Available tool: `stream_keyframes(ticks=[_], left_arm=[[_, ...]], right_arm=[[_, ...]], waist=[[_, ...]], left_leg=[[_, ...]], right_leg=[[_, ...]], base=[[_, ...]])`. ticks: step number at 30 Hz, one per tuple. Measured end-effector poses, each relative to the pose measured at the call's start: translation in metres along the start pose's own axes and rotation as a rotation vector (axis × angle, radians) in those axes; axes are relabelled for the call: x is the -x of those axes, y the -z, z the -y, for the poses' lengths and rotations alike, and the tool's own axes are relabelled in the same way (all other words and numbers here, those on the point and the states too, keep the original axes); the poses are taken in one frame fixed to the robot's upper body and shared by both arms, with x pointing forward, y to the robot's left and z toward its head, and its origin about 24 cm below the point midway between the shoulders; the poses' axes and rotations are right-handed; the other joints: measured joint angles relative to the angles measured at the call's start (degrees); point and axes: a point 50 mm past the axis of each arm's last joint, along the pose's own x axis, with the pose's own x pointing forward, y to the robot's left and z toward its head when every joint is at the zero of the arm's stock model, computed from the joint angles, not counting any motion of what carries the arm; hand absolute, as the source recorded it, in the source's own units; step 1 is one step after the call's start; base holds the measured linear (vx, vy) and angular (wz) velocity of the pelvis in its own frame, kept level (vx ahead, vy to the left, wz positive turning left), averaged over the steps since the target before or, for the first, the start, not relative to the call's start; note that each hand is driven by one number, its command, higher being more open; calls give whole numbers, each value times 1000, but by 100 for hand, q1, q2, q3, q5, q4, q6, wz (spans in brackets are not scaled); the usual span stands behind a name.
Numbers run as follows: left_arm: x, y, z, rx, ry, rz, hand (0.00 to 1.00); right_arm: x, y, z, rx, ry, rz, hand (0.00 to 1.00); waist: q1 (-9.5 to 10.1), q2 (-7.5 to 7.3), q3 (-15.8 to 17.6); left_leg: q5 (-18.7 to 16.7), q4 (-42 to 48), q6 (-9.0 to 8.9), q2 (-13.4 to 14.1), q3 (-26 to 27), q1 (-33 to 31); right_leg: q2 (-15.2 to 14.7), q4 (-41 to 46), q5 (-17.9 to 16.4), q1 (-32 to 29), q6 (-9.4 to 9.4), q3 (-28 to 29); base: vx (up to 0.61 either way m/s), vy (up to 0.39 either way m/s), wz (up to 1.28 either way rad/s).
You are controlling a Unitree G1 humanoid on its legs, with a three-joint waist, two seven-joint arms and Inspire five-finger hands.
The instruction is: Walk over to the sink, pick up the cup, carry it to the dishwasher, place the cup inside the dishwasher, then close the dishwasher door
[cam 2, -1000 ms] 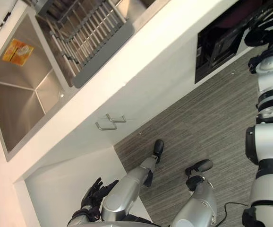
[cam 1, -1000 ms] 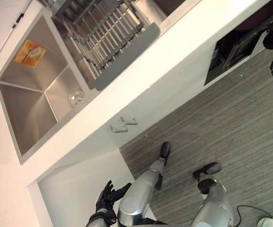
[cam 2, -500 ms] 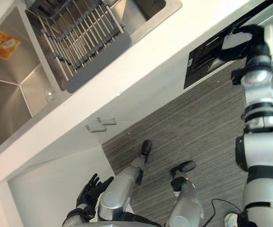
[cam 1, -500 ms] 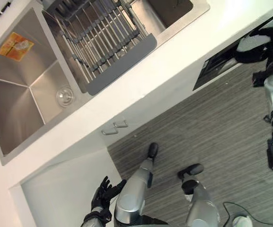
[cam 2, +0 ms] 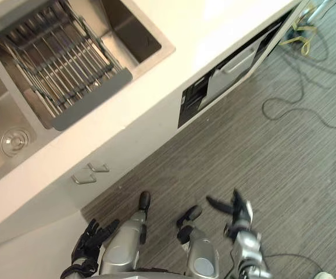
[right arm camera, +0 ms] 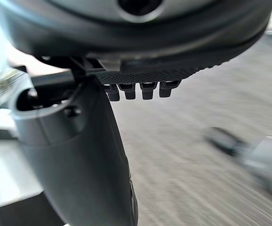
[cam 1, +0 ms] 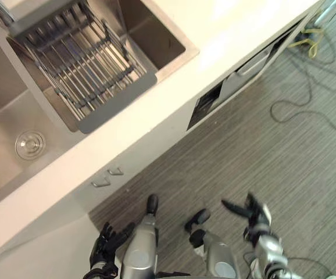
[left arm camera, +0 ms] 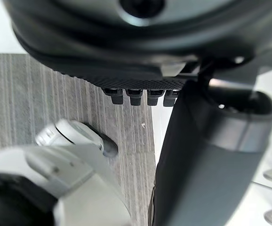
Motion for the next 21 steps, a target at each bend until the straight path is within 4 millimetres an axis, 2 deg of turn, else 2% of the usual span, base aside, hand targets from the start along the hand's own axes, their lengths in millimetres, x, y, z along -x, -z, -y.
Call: stream_keyframes(ticks=[1,2,3,4,5,6,7,8,9,10,11,12,14,15,16,17,18,21], left_arm=[[1,5,0,4,-21,-21,100],[1,7,0,5,-30,-32,100],[3,10,-2,15,-48,-51,100],[3,12,-2,9,-57,-68,100],[3,13,-2,6,-59,-78,100],[3,14,-3,-6,-60,-98,100],[3,16,0,-19,-56,-122,100],[2,16,-1,-24,-66,-129,100],[2,17,0,-24,-84,-142,100],[-1,15,4,-25,-83,-146,100],[-2,15,5,-20,-88,-147,100],[-4,14,11,1,-94,-151,100],[-7,13,19,35,-87,-148,100],[-9,9,17,22,-85,-147,100],[-9,6,13,14,-92,-143,100],[-10,4,8,4,-110,-143,100],[-9,8,13,15,-107,-153,100],[-6,14,13,13,-108,-158,100]], right_arm=[[8,19,8,-69,48,-58,100],[12,28,12,-98,77,-84,100],[20,41,20,-163,139,-122,100],[24,45,25,-190,193,-118,100],[26,46,28,-195,212,-112,100],[30,46,31,-200,237,-95,100],[32,46,32,-206,254,-81,100],[32,45,29,-212,253,-76,100],[31,44,23,-211,237,-70,100],[29,42,13,-193,206,-56,100],[28,41,8,-182,186,-53,100],[27,38,5,-154,164,-42,100],[26,36,0,-133,142,-41,100],[26,39,-3,-107,123,-53,100],[27,42,-4,-94,114,-66,100],[30,47,-4,-78,105,-93,100],[30,46,0,-73,117,-90,100],[31,51,-7,-53,82,-118,100]], waist=[[-79,73,-162],[-103,97,-243],[-112,96,-440],[-122,100,-583],[-133,96,-629],[-154,84,-733],[-168,107,-848],[-167,96,-892],[-169,112,-979],[-169,122,-1034],[-173,125,-1055],[-198,128,-1090],[-270,103,-1114],[-297,-26,-1188],[-302,-174,-1260],[-293,-376,-1363],[-295,-243,-1426],[-291,-82,-1477]], left_leg=[[-18,-35,39,47,-101,150],[-23,-25,57,75,-125,220],[-41,-15,85,103,-218,359],[-89,45,139,109,-332,484],[-120,88,168,91,-392,552],[-182,151,222,73,-477,679],[-197,174,287,82,-663,797],[-213,185,323,75,-755,848],[-223,209,346,86,-910,885],[-218,220,356,82,-1077,883],[-220,220,357,81,-1156,882],[-250,229,353,72,-1346,881],[-378,314,304,52,-1658,863],[-579,499,265,-40,-1707,760],[-649,611,244,-137,-1631,721],[-829,1058,7,-308,-1409,606],[-1083,1621,-48,-196,-1106,436],[-1211,1700,-125,-3,-1068,597]], right_leg=[[-100,456,5,20,7,179],[-167,767,11,3,12,280],[-308,1411,75,-88,-70,574],[-403,2033,284,-242,-363,1062],[-398,2311,436,-318,-483,1400],[-387,2787,815,-448,-374,2002],[-372,3168,1014,-597,-329,2364],[-332,3211,696,-595,-214,2476],[-163,3009,51,-571,-84,2586],[19,2574,-280,-560,-126,2641],[135,2293,-379,-545,-134,2703],[374,1688,-464,-491,-135,2911],[689,937,-459,-407,-123,3297],[816,335,-516,-252,-33,3716],[785,89,-644,-146,91,3889],[623,25,-374,-43,197,4031],[656,295,-591,43,156,3752],[756,326,-765,528,90,3224]], base=[[70,60,40],[85,87,53],[106,106,58],[99,104,61],[97,108,73],[96,89,80],[99,50,79],[114,1,70],[132,-29,64],[122,-35,63],[100,-78,69],[54,-99,63],[54,-174,98],[37,-205,106],[70,-259,104],[122,-274,101],[161,-265,100],[198,-202,86]])
